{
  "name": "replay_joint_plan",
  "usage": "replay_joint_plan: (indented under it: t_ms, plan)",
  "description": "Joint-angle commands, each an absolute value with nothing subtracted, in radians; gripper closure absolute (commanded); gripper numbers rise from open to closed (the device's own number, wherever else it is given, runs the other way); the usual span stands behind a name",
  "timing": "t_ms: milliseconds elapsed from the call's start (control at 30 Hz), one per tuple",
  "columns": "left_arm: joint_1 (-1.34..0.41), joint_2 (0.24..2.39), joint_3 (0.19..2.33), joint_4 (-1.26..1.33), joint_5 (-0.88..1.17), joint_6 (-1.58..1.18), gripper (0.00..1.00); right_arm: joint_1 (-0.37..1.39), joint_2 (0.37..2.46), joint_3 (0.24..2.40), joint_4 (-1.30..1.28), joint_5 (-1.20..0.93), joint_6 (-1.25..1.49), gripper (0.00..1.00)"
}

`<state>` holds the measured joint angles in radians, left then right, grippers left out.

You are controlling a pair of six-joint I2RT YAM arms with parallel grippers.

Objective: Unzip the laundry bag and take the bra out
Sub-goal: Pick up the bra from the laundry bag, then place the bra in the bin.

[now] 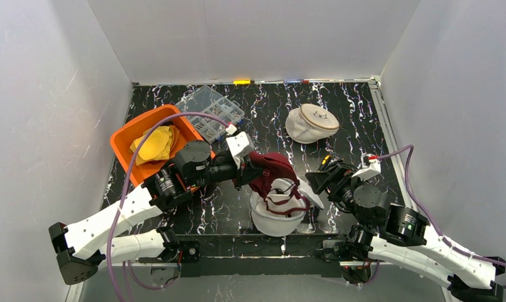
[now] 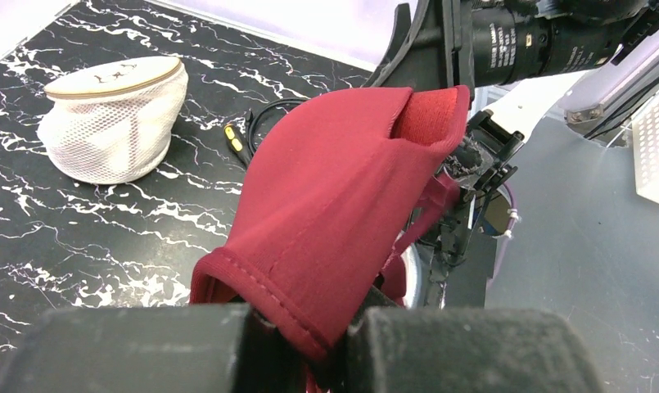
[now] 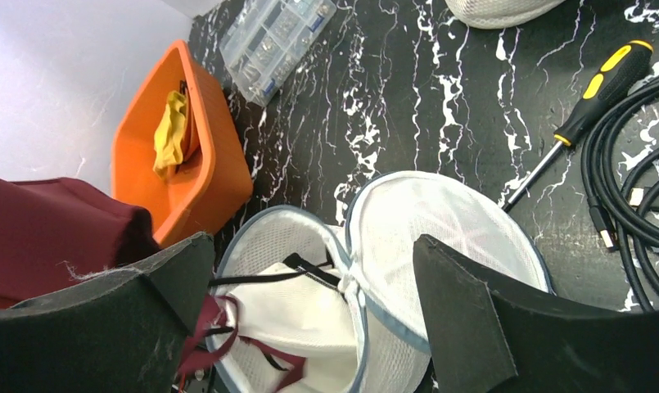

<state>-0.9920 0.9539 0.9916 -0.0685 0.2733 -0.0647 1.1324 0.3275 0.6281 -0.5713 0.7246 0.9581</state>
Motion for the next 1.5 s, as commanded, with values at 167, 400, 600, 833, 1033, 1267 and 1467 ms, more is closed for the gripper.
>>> replay_joint_plan:
  t_ms: [167,400,600,833,1033,1267,1467]
  plan:
    - [-0.996,0.926,1.082,-0.11,0.258,-0.088,1.0,1.133,0.386,0.636,-0.56,0.709,0.961,0.02]
    - [-0.996,0.902,1.123,-0.148,0.241,-0.081,1.0,1.132,0.362,0.627,-0.558,0.708,0.954,0.02]
    - [-0.996,0.899,1.167,-0.206,0.201,-0.081,1.0,1.132,0.357,0.633,-0.574,0.719,0.944,0.02]
    - [-0.997,0.896,1.241,-0.248,0.109,-0.11,1.0,1.133,0.338,0.632,-0.579,0.744,0.925,0.02]
    - [-0.997,0.891,1.276,-0.262,0.082,-0.113,1.0,1.133,0.341,0.62,-0.577,0.738,0.931,0.02]
    - [-0.984,0.986,1.444,-0.523,-0.244,-0.218,1.0,1.133,0.33,0.605,-0.577,0.734,0.939,0.02]
    - [-0.682,1.039,1.533,-0.734,-0.106,-0.534,1.0,1.133,0.334,0.594,-0.573,0.724,0.944,0.02]
